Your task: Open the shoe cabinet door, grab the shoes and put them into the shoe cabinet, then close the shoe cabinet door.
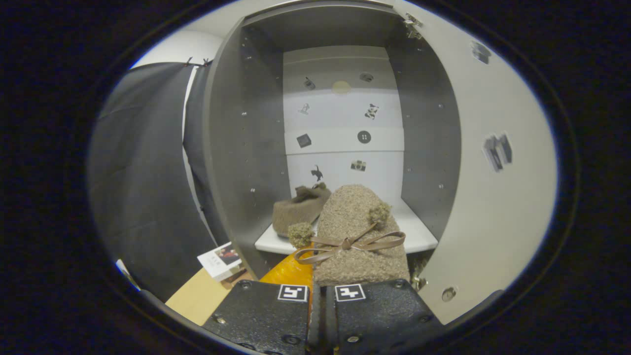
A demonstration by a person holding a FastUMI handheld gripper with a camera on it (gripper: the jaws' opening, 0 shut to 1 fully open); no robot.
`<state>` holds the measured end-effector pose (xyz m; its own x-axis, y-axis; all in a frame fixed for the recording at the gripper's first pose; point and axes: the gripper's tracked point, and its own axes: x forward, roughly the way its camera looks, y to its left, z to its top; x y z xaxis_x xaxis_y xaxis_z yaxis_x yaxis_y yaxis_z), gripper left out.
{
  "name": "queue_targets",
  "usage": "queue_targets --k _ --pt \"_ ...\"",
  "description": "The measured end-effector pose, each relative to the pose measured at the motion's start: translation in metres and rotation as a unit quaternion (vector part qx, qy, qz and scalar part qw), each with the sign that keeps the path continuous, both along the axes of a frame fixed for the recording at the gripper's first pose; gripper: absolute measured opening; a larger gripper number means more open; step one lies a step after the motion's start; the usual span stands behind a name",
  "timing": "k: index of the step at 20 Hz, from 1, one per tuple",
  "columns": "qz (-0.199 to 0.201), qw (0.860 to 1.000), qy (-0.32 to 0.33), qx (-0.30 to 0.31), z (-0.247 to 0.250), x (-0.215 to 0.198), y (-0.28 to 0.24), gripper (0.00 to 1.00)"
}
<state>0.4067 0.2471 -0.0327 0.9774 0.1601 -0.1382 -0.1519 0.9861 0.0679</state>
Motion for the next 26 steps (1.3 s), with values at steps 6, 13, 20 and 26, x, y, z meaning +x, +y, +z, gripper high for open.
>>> queue_targets --k 6,13,20,26 --pt "-0.021 1.0 -0.005 0.003 0.028 0.102 -0.006 0.07" --pt "-0.048 0.998 0.046 0.006 0.007 0.186 -0.025 0.08" --pt "-0.066 0.986 0.151 -0.024 -0.025 0.208 -0.031 0.11" --pt "-0.045 0.983 0.172 -0.045 -0.028 0.2 -0.016 0.37"
